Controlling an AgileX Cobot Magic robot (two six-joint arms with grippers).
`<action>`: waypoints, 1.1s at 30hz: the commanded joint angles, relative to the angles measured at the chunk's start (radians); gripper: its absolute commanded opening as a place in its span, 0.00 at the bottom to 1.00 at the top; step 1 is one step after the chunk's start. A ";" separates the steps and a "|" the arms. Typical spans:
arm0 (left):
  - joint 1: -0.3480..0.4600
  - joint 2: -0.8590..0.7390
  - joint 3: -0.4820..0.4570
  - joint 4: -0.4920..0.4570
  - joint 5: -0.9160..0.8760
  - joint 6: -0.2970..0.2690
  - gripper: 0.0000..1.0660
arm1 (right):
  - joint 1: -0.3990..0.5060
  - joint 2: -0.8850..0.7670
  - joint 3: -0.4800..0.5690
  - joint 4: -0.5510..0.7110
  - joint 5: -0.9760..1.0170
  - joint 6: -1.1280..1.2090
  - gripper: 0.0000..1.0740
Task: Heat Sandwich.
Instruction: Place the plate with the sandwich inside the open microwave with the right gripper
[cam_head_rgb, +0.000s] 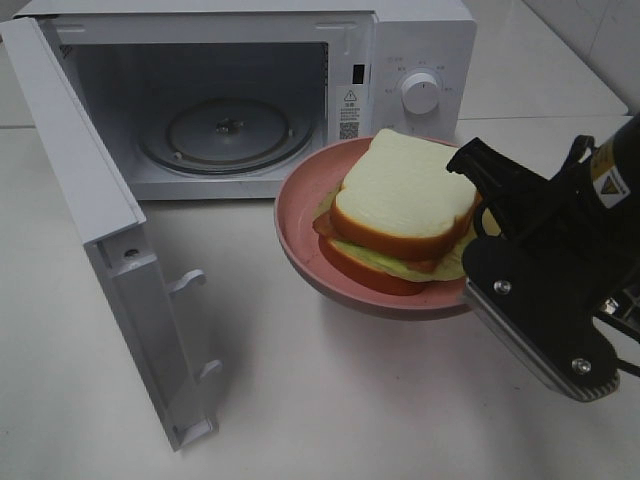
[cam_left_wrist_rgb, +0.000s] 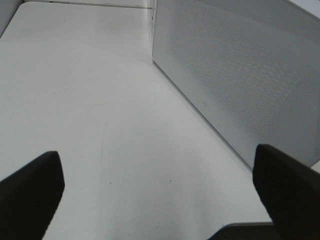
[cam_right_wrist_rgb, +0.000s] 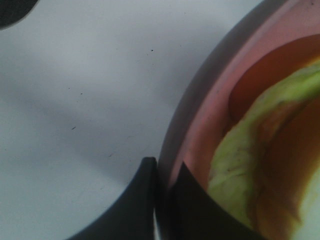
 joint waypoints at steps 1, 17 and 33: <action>0.005 -0.017 0.002 -0.005 -0.013 0.002 0.91 | -0.005 0.021 -0.003 0.008 -0.076 -0.013 0.00; 0.005 -0.017 0.002 -0.005 -0.013 0.002 0.91 | -0.005 0.153 -0.028 0.018 -0.177 -0.039 0.00; 0.005 -0.017 0.002 -0.005 -0.013 0.002 0.91 | -0.002 0.304 -0.162 0.048 -0.255 -0.077 0.00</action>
